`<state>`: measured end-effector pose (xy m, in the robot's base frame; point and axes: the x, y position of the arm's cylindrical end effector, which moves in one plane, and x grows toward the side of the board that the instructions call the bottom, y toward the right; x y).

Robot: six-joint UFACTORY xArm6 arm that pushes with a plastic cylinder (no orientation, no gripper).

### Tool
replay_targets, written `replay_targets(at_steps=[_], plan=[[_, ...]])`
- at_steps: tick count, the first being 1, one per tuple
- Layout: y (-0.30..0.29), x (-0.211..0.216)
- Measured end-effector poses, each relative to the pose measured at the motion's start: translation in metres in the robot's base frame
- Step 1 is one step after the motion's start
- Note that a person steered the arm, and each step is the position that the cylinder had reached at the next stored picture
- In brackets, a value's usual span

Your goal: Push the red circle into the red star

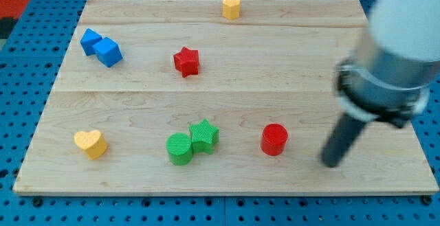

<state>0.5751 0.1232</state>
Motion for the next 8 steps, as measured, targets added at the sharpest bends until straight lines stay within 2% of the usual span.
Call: replay_targets(at_steps=[1, 2, 3, 5, 7, 8], plan=[[-0.042, -0.034], [-0.112, -0.070], [-0.137, -0.077], [-0.237, -0.112], [-0.218, -0.151], [-0.276, -0.104]])
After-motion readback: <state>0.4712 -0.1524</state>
